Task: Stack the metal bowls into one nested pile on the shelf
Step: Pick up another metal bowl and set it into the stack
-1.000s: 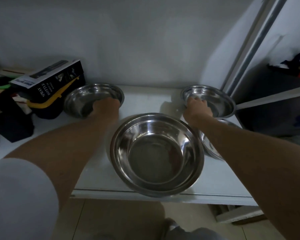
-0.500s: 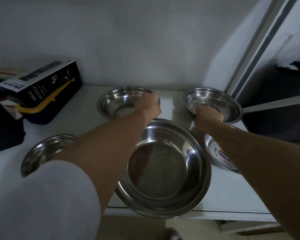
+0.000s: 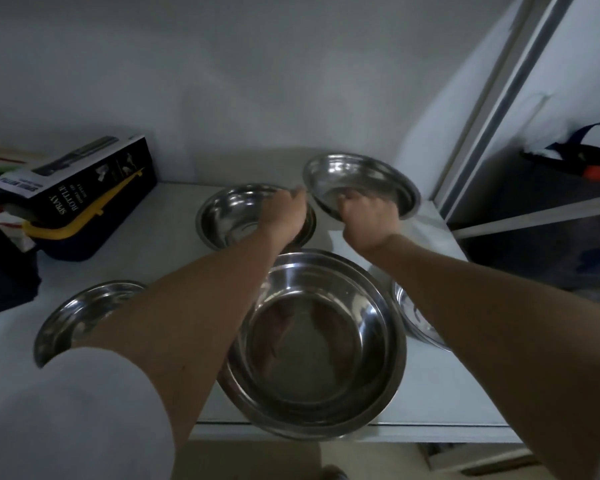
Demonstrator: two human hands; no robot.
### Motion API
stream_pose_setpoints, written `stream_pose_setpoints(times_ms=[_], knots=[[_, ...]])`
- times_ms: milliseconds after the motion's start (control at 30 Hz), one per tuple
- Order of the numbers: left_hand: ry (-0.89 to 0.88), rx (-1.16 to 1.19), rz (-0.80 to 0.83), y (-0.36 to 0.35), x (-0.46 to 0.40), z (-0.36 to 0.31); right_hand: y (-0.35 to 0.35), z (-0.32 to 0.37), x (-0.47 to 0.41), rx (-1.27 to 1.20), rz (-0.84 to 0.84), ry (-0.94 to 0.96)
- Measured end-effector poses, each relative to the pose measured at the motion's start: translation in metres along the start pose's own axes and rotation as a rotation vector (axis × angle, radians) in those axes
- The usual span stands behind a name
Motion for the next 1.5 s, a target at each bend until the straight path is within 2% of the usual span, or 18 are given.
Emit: stream_pose_setpoints(times_ms=[100,200,267,333,400,500,567,633,700,767,900,1000,1133,1200,1333,1500], knots=[[0.120,0.357,-0.039,0.032,0.003,-0.007,0.021,0.041,-0.008,-0.040,-0.082,0.115],[0.165,0.402,-0.136,0.070,0.007,0.006,0.031,0.074,-0.017,-0.066,-0.099,0.198],[0.208,0.388,-0.176,0.090,0.002,0.025,0.027,0.092,-0.020,-0.113,-0.031,0.284],[0.223,0.327,-0.225,0.104,-0.014,0.046,0.022,0.099,-0.022,-0.264,0.070,0.299],[0.231,0.315,-0.246,0.116,-0.011,0.052,0.017,0.090,-0.025,-0.459,0.066,0.179],[0.282,0.359,-0.225,0.118,0.001,0.054,-0.005,0.062,-0.028,-0.631,0.057,-0.117],[0.289,0.294,-0.230,0.118,0.000,0.061,-0.029,0.047,-0.028,-0.757,0.168,-0.332],[0.289,0.250,-0.220,0.116,-0.002,0.070,-0.050,0.044,-0.025,-0.833,0.298,-0.438],[0.309,0.236,-0.200,0.113,-0.007,0.082,-0.061,0.050,-0.023,-0.803,0.381,-0.409],[0.314,0.190,-0.232,0.116,-0.009,0.089,-0.067,0.054,-0.024,-0.769,0.394,-0.380],[0.238,-0.281,-0.285,0.129,-0.012,0.084,-0.075,0.058,-0.028,-0.739,0.390,-0.377],[0.264,-0.408,-0.208,0.126,-0.009,0.090,-0.077,0.057,-0.030,-0.754,0.367,-0.401],[0.287,-0.310,-0.143,0.114,-0.012,0.101,-0.079,0.049,-0.034,-0.802,0.342,-0.480],[0.287,-0.254,-0.172,0.113,-0.014,0.099,-0.078,0.046,-0.035,-0.829,0.338,-0.509],[0.224,-0.334,-0.300,0.127,-0.012,0.078,-0.061,0.040,-0.034,-0.877,0.260,-0.533],[0.115,-0.314,-0.328,0.135,0.004,0.033,-0.019,0.021,-0.027,-0.923,0.162,-0.582]])
Point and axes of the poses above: each hand's wrist, its own x-axis away from the middle knuckle, its own y-axis out of the back of the hand, z = x × y, the point moved 7 cm from there along -x, towards the middle knuckle, and after that the axes turned 1 degree about x, right-handed, at the moved point
